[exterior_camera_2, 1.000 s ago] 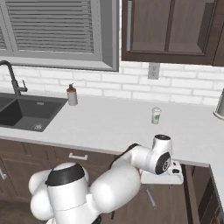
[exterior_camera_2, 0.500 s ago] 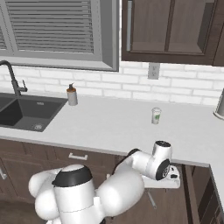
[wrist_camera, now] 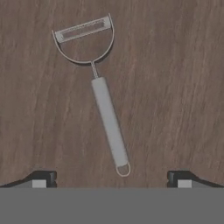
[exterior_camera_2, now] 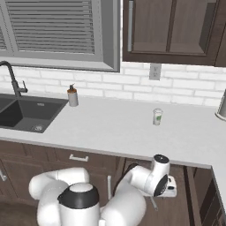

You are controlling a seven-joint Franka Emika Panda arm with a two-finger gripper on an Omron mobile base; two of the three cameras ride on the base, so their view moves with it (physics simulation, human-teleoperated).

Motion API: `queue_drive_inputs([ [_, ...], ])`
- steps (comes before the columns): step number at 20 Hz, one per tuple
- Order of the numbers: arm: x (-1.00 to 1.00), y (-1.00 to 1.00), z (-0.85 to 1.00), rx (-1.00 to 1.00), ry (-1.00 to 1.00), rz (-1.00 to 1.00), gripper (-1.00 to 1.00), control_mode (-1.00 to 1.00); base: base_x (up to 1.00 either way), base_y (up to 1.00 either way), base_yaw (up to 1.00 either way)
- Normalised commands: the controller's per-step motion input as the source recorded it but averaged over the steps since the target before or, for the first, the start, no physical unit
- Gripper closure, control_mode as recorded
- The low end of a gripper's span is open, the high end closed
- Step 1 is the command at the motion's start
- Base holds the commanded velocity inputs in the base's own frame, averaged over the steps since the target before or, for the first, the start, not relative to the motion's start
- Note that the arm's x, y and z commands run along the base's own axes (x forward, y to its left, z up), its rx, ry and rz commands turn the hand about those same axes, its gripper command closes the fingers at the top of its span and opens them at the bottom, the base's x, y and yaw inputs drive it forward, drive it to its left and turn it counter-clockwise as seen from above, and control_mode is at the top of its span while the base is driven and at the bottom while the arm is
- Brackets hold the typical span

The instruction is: Pick the peeler from the drawer and place it on the counter.

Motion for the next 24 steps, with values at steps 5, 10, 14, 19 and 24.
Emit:
queue_drive_inputs([
  [5,0.32,0.0,-0.26,0.0,-0.03,0.0,-1.0,-1.0,0.0,0.0,0.0],
  [10,0.01,0.0,-0.37,0.0,0.0,0.0,-1.0,-1.0,0.0,0.0,0.0],
  [14,0.0,0.0,-0.28,0.0,0.0,0.0,-1.0,-1.0,0.0,0.0,0.0],
  [19,0.0,0.0,-0.2,0.0,-0.02,0.0,-1.0,-1.0,0.0,0.0,0.0],
  [24,0.0,0.0,-0.16,0.0,-0.04,0.01,-1.0,-1.0,0.0,0.0,0.0],
])
